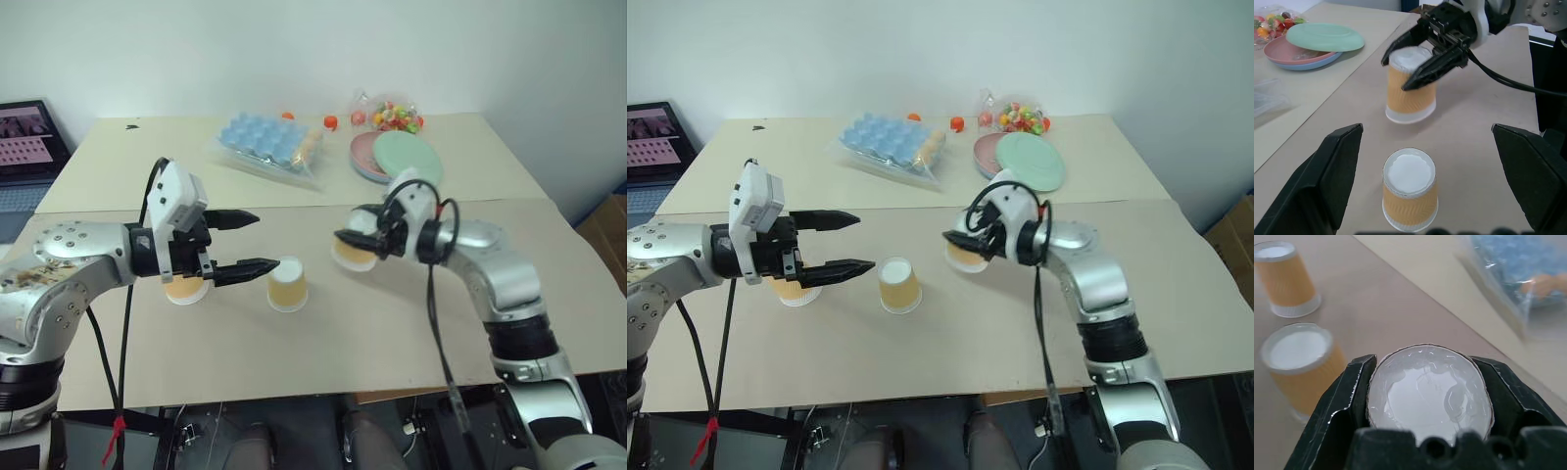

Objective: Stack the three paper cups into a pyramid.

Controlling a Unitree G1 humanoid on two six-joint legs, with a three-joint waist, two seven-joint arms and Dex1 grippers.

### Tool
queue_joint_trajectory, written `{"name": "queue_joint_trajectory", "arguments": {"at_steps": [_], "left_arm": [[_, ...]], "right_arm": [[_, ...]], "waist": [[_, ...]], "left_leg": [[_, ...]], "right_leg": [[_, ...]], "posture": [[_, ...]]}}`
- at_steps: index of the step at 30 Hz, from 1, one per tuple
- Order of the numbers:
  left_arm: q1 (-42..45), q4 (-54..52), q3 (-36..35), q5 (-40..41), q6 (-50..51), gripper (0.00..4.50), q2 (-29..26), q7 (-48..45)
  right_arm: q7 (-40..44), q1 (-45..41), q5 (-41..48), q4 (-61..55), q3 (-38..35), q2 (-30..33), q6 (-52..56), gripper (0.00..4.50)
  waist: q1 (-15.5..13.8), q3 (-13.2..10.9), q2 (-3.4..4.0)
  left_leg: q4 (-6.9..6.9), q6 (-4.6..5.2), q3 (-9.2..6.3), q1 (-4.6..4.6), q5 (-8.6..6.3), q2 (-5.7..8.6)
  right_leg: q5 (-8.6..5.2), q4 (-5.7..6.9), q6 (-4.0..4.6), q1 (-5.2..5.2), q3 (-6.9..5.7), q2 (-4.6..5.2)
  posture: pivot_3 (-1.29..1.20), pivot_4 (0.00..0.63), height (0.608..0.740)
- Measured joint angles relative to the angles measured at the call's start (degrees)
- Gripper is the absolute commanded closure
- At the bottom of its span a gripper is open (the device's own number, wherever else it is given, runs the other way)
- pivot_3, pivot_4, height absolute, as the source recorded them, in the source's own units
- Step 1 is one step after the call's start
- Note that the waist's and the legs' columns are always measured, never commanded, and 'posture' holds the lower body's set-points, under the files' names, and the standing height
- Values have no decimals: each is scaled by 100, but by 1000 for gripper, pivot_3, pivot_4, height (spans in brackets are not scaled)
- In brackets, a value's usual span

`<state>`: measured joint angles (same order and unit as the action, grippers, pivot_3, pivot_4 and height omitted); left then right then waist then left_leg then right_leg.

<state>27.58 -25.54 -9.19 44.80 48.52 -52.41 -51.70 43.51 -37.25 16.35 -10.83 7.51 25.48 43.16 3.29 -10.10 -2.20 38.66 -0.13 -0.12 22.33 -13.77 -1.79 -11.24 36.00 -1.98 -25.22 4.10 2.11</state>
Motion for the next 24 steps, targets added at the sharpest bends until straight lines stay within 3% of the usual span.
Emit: {"name": "queue_joint_trajectory", "arguments": {"at_steps": [24], "left_arm": [[354,205,181,-194,-143,0,49,-183]], "right_arm": [[-605,893,273,-850,348,-339,420,1825]], "waist": [[-68,0,0]], "left_leg": [[-1,0,1,0,0,-2]], "right_leg": [[-4,-3,2,-1,-2,-2]], "posture": [[0,150,740]]}}
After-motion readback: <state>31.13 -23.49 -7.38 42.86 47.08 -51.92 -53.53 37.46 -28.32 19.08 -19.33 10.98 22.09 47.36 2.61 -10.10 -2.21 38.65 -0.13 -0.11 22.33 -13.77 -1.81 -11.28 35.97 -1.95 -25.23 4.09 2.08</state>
